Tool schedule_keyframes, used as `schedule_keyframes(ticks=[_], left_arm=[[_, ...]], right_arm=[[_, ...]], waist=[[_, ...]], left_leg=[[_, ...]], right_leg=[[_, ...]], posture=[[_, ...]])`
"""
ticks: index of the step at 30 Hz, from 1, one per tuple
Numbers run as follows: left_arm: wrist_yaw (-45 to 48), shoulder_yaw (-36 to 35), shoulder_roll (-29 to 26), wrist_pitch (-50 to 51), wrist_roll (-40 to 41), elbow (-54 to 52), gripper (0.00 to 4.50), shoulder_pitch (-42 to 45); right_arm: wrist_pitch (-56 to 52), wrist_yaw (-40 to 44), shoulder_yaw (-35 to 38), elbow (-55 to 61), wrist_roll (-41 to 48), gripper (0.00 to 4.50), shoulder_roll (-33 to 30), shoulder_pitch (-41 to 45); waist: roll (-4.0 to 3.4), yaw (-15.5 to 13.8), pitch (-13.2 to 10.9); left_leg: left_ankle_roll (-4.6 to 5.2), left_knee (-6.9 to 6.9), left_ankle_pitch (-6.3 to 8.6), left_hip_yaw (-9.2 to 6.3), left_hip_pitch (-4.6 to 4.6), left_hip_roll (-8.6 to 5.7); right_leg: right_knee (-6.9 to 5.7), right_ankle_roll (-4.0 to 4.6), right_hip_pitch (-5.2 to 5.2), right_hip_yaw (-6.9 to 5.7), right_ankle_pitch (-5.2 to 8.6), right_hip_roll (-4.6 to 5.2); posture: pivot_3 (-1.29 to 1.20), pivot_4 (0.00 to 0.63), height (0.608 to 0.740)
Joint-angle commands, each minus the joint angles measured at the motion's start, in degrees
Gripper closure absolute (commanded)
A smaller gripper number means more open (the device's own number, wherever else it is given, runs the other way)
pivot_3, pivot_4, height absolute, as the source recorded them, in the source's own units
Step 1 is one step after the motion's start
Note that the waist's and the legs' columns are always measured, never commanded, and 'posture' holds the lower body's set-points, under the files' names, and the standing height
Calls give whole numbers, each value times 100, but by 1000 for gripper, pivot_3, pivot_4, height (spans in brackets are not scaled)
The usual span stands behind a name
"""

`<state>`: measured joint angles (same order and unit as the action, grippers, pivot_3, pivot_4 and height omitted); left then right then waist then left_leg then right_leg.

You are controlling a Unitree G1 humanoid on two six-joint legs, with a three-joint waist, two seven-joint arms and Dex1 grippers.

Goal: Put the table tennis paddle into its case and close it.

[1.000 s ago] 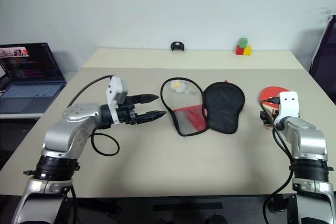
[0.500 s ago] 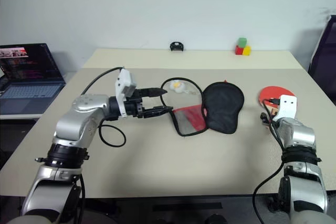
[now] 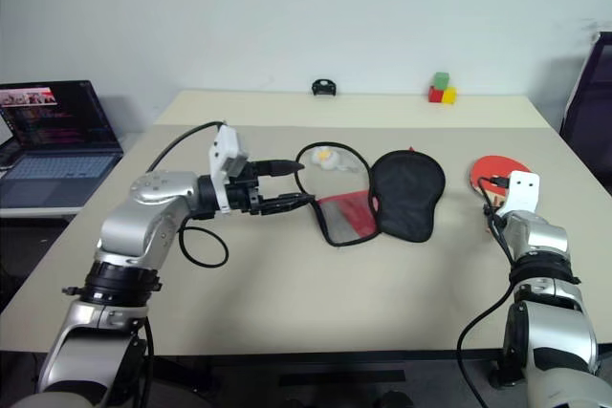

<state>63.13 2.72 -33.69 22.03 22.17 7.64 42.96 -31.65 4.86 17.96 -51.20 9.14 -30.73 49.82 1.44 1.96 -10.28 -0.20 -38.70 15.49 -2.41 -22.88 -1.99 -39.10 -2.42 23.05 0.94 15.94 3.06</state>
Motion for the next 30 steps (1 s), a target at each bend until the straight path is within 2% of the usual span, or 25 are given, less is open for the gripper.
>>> schedule_keyframes(ticks=[1,4,9,18,22,25,30], left_arm=[[-31,-176,-90,-76,9,-105,763,16],[-48,-187,-107,-81,5,-89,763,20],[-73,-222,-141,-66,11,-105,763,-2],[-115,-288,-210,-46,39,-134,763,-80],[-137,-340,-279,-28,59,-139,763,-134],[-157,-372,-321,-31,62,-120,763,-175],[-172,-395,-320,-30,50,-121,763,-201]], right_arm=[[160,-255,130,-80,23,3367,-17,-3],[367,-534,273,19,69,3367,3,6],[236,-543,270,609,178,3367,10,-56],[-786,-328,53,2971,354,3367,161,-602],[-1799,-447,74,4417,669,3367,604,-881],[-2551,-714,146,5254,937,3367,1220,-971],[-2960,-1082,152,5606,1001,3367,2011,-891]], waist=[[0,-3,0],[0,-5,0],[-2,-9,-1],[-19,12,-11],[-20,24,-11],[-20,17,-11],[-21,-11,-12]], left_leg=[[0,-1,0,0,0,0],[1,-4,0,0,0,0],[2,-5,-1,1,-3,-3],[2,3,0,6,-17,3],[2,3,0,5,-15,13],[2,2,0,2,-14,15],[2,2,0,1,-15,13]], right_leg=[[0,0,-1,0,0,0],[0,-4,-2,1,-3,0],[0,-6,0,3,-6,1],[7,-6,22,5,-5,0],[2,-6,22,5,-5,-6],[-1,-5,22,3,-5,-9],[1,-5,23,1,-6,-8]], posture=[[0,150,740],[0,150,740],[0,150,740],[0,150,740],[0,150,740],[0,150,740],[0,150,740]])
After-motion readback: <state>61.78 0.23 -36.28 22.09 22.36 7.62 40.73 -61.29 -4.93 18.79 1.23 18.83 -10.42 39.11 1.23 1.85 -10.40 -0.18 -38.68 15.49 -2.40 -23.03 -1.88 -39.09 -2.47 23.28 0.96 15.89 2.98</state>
